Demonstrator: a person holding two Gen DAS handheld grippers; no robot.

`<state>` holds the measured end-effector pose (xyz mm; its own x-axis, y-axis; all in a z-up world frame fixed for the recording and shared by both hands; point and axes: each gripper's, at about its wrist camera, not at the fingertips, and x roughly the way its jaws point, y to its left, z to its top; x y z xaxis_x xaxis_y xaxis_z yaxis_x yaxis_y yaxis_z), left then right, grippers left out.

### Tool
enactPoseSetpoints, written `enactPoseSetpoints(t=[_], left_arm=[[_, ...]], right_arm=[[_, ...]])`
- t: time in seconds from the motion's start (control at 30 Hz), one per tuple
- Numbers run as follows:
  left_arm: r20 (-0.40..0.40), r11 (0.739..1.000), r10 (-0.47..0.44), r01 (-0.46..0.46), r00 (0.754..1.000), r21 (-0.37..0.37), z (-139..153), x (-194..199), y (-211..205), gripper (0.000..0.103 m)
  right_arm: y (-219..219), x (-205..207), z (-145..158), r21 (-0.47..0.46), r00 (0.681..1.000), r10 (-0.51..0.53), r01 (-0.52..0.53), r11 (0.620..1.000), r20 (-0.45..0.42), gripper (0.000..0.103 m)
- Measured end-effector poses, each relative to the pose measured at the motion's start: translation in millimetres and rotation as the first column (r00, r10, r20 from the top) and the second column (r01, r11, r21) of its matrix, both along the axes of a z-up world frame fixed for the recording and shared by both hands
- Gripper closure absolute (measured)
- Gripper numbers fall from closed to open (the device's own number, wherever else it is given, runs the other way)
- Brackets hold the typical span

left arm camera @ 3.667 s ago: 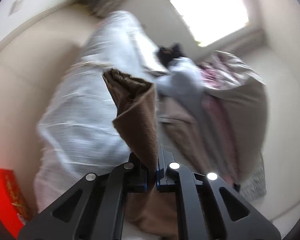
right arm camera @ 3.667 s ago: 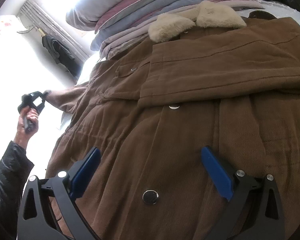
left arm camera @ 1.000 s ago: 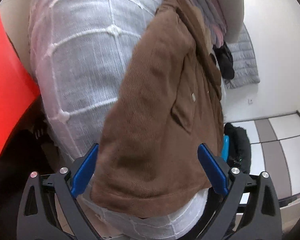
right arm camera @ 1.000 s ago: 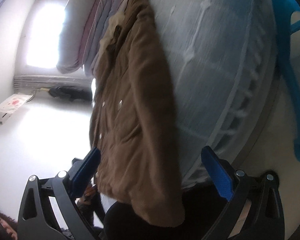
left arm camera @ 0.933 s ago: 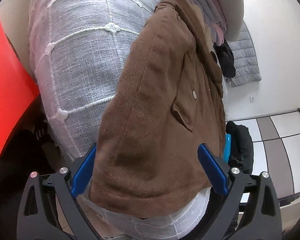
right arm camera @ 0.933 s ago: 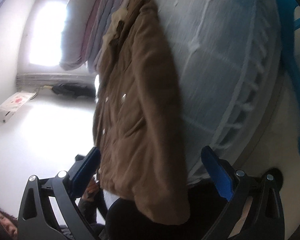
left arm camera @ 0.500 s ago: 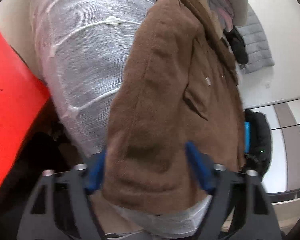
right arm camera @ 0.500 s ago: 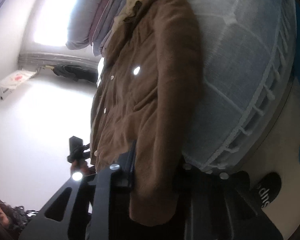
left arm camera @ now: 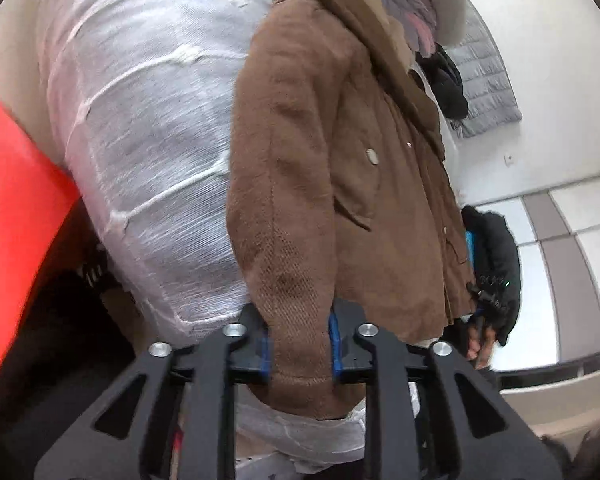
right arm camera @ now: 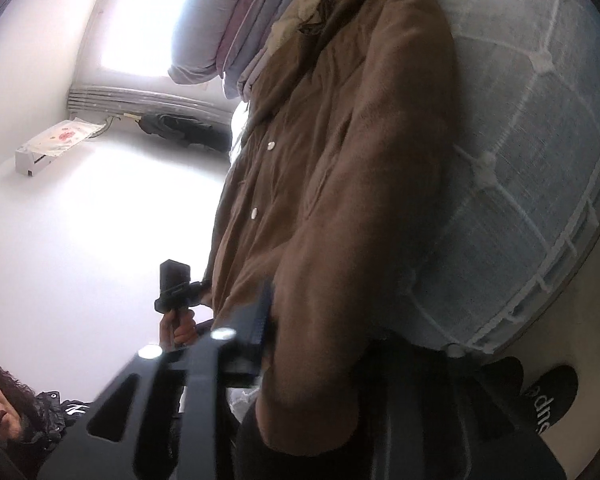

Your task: Fold large clothes

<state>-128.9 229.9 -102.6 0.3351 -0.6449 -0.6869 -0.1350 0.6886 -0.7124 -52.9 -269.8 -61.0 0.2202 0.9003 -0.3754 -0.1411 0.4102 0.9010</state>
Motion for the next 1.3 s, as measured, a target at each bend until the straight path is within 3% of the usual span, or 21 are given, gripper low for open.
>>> enactPoseSetpoints(t=[0.03, 0.07, 0.1, 0.13, 0.2, 0.23, 0.3, 0.4, 0.43, 0.47, 0.5, 0.53, 0.6, 0.7, 0.83, 0.97, 1.13, 1.3], left_arm=[[-0.011, 1.0, 0.01, -0.01, 1.0, -0.027, -4.1, -1.7, 1.7, 0.071], [-0.019, 0.997, 0.02, -0.021, 1.0, -0.071, -7.8, -2.0, 4.4, 0.059], [-0.016, 0.994, 0.022, -0.024, 1.0, -0.103, -9.2, -2.0, 4.9, 0.043], [-0.012, 0.992, 0.02, -0.021, 1.0, -0.123, -9.6, -1.6, 3.7, 0.038], [-0.018, 0.996, -0.007, 0.005, 1.0, -0.091, -8.1, 1.0, -3.6, 0.015], [-0.032, 0.998, -0.023, 0.021, 0.999, -0.061, -7.7, 3.1, -8.0, 0.009], [-0.088, 0.999, -0.032, 0.032, 0.996, 0.003, -13.0, 7.0, -13.4, 0.008], [-0.091, 0.999, 0.004, -0.008, 0.996, -0.039, -21.5, 5.2, -6.9, 0.008], [-0.082, 0.998, 0.017, -0.021, 0.997, -0.051, -22.3, 3.8, -4.6, 0.009], [-0.075, 0.998, 0.026, -0.03, 0.997, -0.049, -23.3, 1.9, -2.8, 0.019], [-0.079, 0.999, 0.039, -0.041, 0.996, -0.024, -24.2, 0.2, -0.7, 0.04], [-0.085, 0.998, 0.05, -0.051, 0.995, -0.019, -26.1, -1.5, 2.1, 0.045], [-0.063, 0.996, 0.073, -0.076, 0.995, -0.047, -24.0, -7.9, 9.2, 0.067], [-0.023, 0.998, 0.065, -0.066, 0.998, -0.018, -10.7, -12.3, 4.6, 0.085], [0.044, 0.998, 0.059, -0.059, 0.997, -0.005, 16.8, -13.6, -2.0, 0.091], [0.152, 0.998, 0.061, -0.059, 0.987, -0.013, 66.8, -16.3, -9.4, 0.091], [0.231, 0.999, 0.042, -0.041, 0.972, -0.009, 110.3, -23.1, -20.3, 0.092], [0.281, 0.999, 0.031, -0.025, 0.959, -0.023, 134.7, -42.0, -24.9, 0.092]], right_arm=[[-1.6, -2.0, -2.2, 0.005, 1.0, 0.006, -0.006, 1.0, -0.009, 0.054], [-2.8, -2.0, -6.2, 0.001, 1.0, 0.009, -0.009, 1.0, -0.024, 0.041], [-2.6, -1.7, -10.2, -0.004, 0.999, 0.011, -0.011, 1.0, -0.039, 0.036], [-1.2, -1.2, -12.7, -0.004, 0.999, 0.016, -0.017, 1.0, -0.049, 0.036], [2.7, 0.0, -15.7, 0.005, 0.998, 0.028, -0.027, 1.0, -0.053, 0.035], [4.4, 0.7, -14.4, 0.007, 0.998, 0.026, -0.026, 1.0, -0.053, 0.035], [2.6, 0.8, -16.3, 0.058, 0.997, 0.026, -0.022, 0.998, -0.066, 0.035], [-0.6, -0.5, -19.4, 0.065, 0.998, 0.017, -0.014, 0.998, -0.053, 0.04], [-3.0, -1.4, -19.5, 0.069, 0.999, 0.006, -0.003, 0.998, -0.046, 0.045], [-4.4, -1.9, -20.4, 0.061, 0.999, -0.001, 0.004, 0.998, -0.047, 0.059], [-6.3, -3.4, -21.1, 0.054, 0.999, -0.006, 0.009, 0.998, -0.045, 0.066], [-7.9, -4.9, -20.8, 0.045, 0.999, -0.019, 0.02, 0.999, -0.036, 0.069], [-5.5, -6.7, -18.7, 0.039, 0.999, -0.038, 0.039, 0.998, -0.027, 0.074], [-3.4, -11.2, -8.8, 0.076, 0.997, -0.072, 0.072, 0.995, -0.007, 0.078], [6.9, -12.5, 23.1, 0.197, 0.99, -0.12, 0.105, 0.975, 0.068, 0.079], [11.2, -10.2, 49.6, 0.277, 0.98, -0.157, 0.119, 0.954, 0.121, 0.079], [7.2, -20.3, 62.5, 0.372, 0.969, -0.203, 0.137, 0.918, 0.143, 0.079], [-8.6, -49.6, 75.1, 0.415, 0.955, -0.234, 0.14, 0.899, 0.185, 0.08]])
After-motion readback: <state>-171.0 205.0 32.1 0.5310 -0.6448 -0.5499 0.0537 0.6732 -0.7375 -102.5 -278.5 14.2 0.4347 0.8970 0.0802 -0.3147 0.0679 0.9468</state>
